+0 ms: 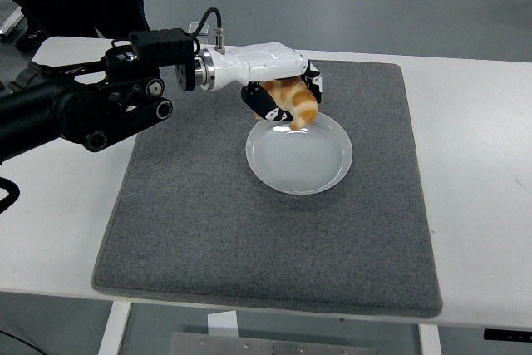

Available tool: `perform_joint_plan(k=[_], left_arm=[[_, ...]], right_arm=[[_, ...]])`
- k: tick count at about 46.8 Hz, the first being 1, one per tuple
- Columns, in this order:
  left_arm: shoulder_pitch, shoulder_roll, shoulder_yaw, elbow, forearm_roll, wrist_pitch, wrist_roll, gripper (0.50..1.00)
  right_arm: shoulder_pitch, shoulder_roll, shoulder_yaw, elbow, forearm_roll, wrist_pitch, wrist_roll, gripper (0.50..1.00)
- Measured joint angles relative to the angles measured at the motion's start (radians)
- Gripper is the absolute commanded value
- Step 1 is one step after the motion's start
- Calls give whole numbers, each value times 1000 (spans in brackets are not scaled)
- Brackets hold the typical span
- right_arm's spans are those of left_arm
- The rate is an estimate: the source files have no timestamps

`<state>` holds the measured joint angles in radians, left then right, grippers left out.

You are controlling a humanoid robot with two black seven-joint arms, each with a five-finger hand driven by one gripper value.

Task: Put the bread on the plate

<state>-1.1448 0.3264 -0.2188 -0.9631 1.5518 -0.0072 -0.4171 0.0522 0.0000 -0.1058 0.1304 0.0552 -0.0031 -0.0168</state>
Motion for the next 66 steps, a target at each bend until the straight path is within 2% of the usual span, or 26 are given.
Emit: perform_joint_plan(k=[24,55,56,58,61,63,66], left_arm=[[62,-54,30,82,22,18,0,500],[94,-91,30,109,17,23,1,500],[94,-92,30,109,17,23,1,550],[94,-92,30,109,17,23,1,619],[95,-92,30,109,16,23,1,683],[95,-92,30,109,15,23,1,743],[98,-93,30,109,14,24,1,784]], right_arm=[[0,0,0,0,0,0,0,952],[0,0,0,0,0,0,0,952],[0,0,0,0,0,0,0,952],[0,0,0,0,0,0,0,952],[0,0,0,0,0,0,0,952],[0,0,0,0,0,0,0,952],[0,0,0,0,0,0,0,952]])
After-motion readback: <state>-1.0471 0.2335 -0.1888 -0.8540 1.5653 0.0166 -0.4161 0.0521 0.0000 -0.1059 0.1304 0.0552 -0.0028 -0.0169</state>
